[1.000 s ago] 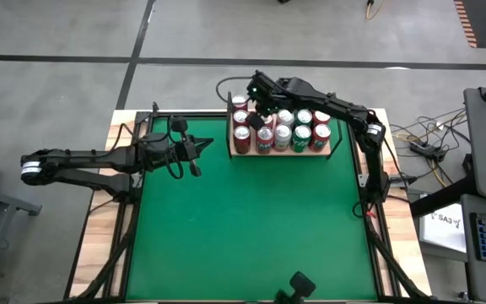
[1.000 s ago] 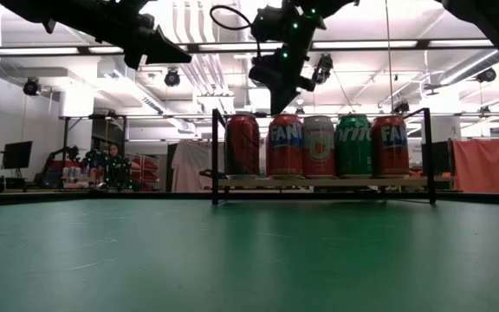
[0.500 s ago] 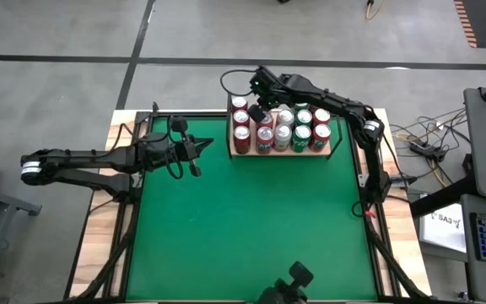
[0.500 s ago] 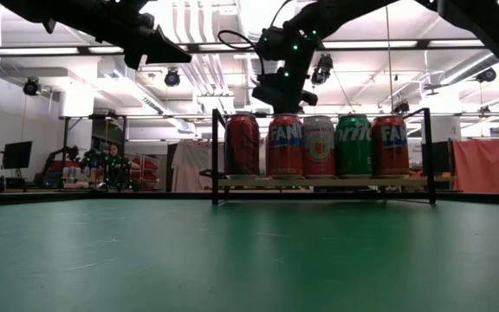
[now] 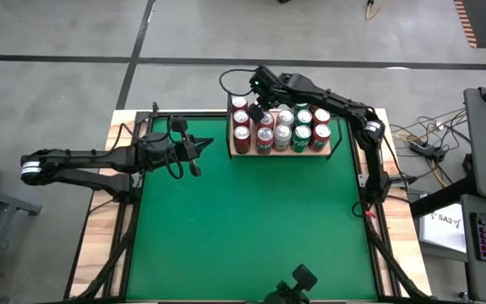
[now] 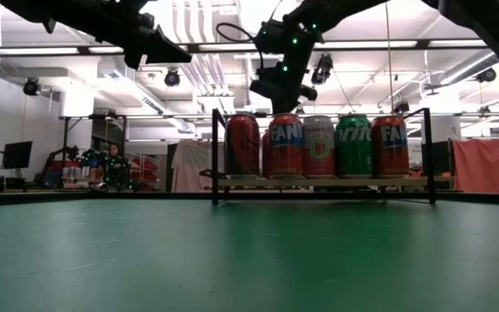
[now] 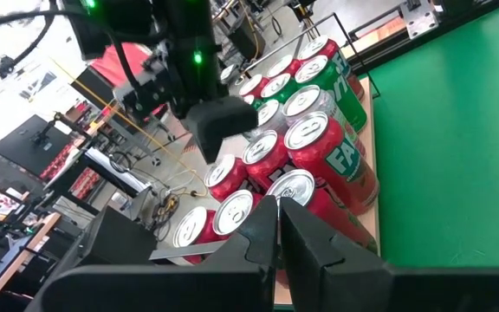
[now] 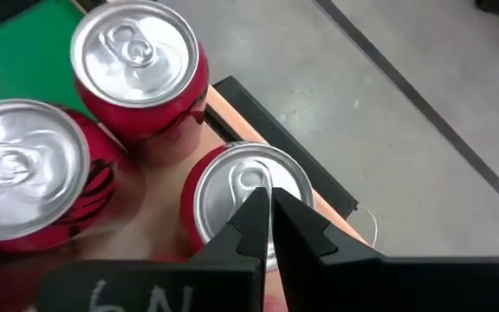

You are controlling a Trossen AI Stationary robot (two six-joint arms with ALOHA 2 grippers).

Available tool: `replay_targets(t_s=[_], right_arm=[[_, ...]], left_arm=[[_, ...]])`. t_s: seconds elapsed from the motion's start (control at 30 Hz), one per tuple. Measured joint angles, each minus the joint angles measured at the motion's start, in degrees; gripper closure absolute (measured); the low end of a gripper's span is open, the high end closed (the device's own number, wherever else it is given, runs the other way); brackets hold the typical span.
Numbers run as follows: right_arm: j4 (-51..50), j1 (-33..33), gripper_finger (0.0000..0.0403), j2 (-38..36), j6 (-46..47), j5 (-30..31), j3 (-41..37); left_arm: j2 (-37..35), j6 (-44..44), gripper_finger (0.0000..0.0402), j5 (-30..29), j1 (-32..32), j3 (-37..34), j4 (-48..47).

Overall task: Place canned beverage on shelf
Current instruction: Adjust the soda cans on the shelf

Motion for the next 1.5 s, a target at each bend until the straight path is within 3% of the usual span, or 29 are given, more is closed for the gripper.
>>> replay_targets(t_s=[0.33,0.63,1.2,1.5], right_arm=[[-12.4,3.0,0.0394,-0.7,5.4,-1.0,0.9],[-9.5,6.5,0.0394,-0.8,6.1,-0.7,-0.9],[-9.4,7.3,0.0394,-1.1,5.4,1.5,0.0],[-17.1,10.9,0.0394,-5.8,3.6,1.1,0.6]], left_arm=[[0.0,0.0,0.0402,0.0,0.0,0.0,-0.1],[0.0,-0.1,0.0402,0.0,0.0,0.0,-0.1],[0.0,-0.2,0.0402,0.0,0.0,0.0,-0.1],[0.0,-0.9,0.0402,0.0,0.0,0.0,-0.1]])
